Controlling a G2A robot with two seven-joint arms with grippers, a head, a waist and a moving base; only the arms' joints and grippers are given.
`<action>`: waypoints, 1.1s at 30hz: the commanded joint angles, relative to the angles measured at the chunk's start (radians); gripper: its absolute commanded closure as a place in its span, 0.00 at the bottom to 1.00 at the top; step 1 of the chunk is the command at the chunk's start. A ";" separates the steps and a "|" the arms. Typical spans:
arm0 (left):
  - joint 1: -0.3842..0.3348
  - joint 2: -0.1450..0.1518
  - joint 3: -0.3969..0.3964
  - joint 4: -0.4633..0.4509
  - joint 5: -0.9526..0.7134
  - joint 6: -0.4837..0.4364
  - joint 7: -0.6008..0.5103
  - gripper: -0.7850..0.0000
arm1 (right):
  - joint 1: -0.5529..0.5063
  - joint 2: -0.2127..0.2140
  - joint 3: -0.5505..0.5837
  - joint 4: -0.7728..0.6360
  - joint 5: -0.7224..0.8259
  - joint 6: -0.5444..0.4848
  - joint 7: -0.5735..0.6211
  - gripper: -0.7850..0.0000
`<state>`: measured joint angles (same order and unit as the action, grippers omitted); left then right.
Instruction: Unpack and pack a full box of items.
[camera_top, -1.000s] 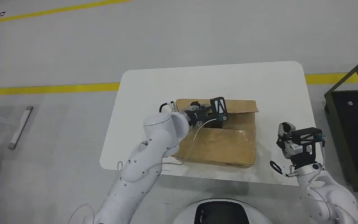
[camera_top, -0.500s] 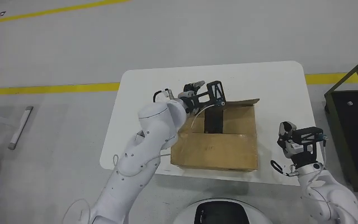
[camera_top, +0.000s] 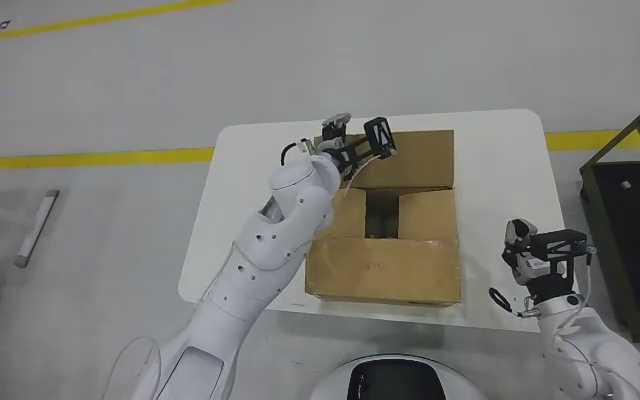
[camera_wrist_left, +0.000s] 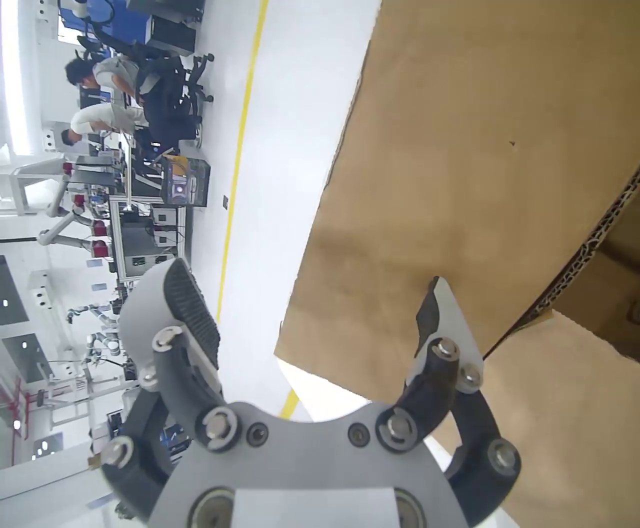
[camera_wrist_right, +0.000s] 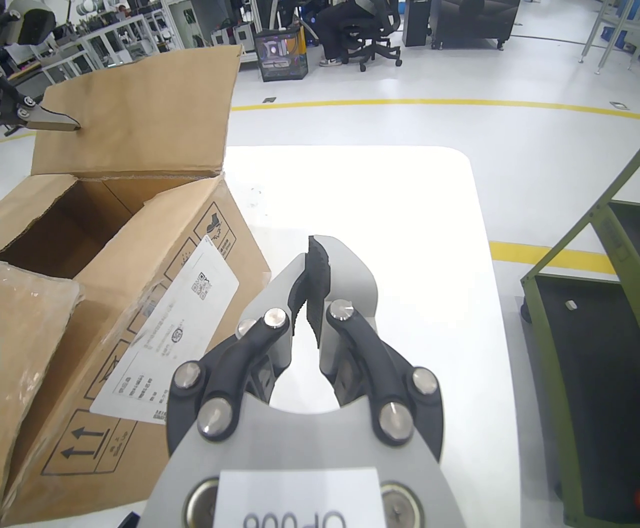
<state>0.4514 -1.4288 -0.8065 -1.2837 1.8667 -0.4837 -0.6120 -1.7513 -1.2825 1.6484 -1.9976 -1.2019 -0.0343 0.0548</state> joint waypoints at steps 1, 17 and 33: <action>-0.002 -0.004 0.003 0.012 0.002 0.002 -0.001 0.00 | -0.001 0.000 -0.001 0.000 0.002 -0.001 0.000 1.00; 0.038 -0.014 -0.037 0.005 -0.017 0.004 -0.046 0.00 | 0.021 -0.001 -0.019 0.002 0.022 -0.023 0.004 1.00; 0.231 0.027 -0.293 -0.357 -0.288 -0.102 -0.126 0.00 | 0.064 0.012 0.070 0.026 0.524 -0.425 0.110 1.00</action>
<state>0.6668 -1.4063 -1.0864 -1.6079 1.5785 -0.5620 -0.7325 -1.6890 -1.2742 1.7078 -1.9723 -0.7047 -0.3917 0.1470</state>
